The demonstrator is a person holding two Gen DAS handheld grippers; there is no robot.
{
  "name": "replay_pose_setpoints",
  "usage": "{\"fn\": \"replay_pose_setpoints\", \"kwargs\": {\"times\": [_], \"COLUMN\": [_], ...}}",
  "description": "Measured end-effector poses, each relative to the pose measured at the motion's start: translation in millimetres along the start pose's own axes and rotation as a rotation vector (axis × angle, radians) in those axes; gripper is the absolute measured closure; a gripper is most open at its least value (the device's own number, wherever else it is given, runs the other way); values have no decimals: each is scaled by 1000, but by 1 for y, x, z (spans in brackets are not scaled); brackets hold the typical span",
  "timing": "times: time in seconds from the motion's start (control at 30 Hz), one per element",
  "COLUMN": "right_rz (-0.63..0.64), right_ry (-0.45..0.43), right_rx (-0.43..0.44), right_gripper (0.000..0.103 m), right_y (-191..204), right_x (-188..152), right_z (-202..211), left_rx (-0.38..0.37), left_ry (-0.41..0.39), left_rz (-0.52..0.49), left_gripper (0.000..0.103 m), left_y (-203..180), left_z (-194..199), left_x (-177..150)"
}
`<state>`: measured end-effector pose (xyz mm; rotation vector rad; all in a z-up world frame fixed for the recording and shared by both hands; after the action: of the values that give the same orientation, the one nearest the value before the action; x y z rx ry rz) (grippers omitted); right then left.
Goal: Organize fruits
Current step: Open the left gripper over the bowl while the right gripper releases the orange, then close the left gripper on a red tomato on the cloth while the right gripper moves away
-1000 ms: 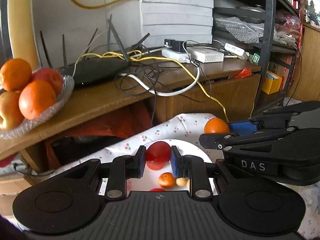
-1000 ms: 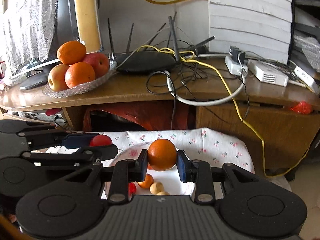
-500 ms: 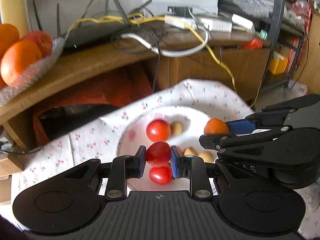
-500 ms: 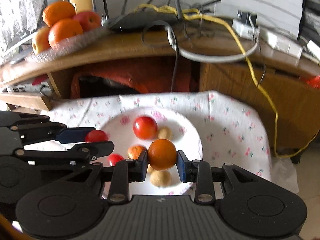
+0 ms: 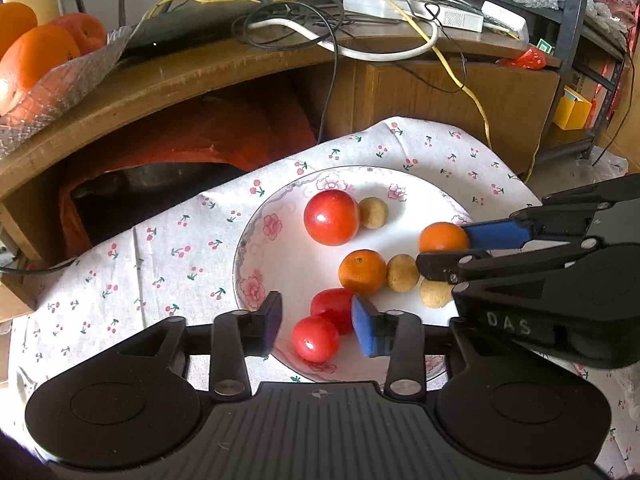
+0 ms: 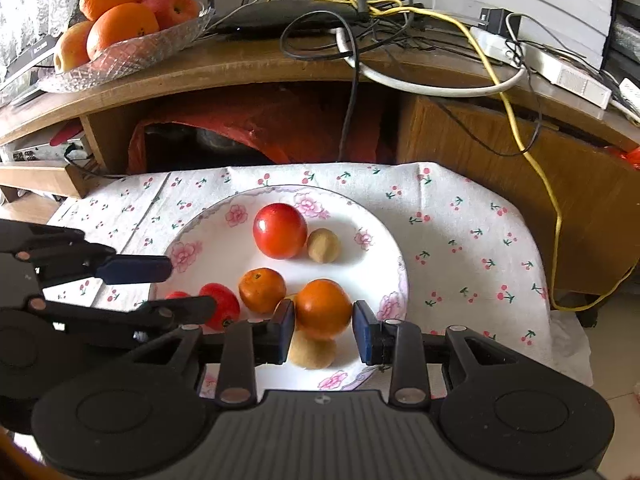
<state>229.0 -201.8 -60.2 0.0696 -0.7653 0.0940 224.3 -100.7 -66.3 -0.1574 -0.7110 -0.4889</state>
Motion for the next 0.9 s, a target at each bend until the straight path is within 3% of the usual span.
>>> {"fn": "replay_pose_setpoints", "kwargs": {"times": [0.2, 0.47, 0.9], "right_rz": [-48, -118, -123], "right_ry": [-36, -85, -16], "right_rx": [15, 12, 21], "right_gripper": [70, 70, 70], "right_y": [-10, -26, -18], "right_x": [8, 13, -45], "right_z": [13, 42, 74], "left_rx": [-7, -1, -19], "left_ry": [-22, -29, 29], "left_rz": [9, 29, 36], "left_gripper": [42, 40, 37], "left_y": [0, 4, -7], "left_z": [9, 29, 35], "left_x": [2, -8, -54]}}
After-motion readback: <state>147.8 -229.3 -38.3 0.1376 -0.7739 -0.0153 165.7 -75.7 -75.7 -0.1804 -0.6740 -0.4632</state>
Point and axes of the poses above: each gripper's, at about its wrist camera, not at the fingertips, and z roughly against the way its jaws point, y to its left, x to its top, the point moved 7 cm from there along -z, roughly the way its jaws point, and after that the axes turned 1 degree about -x, right-handed, at the moved point
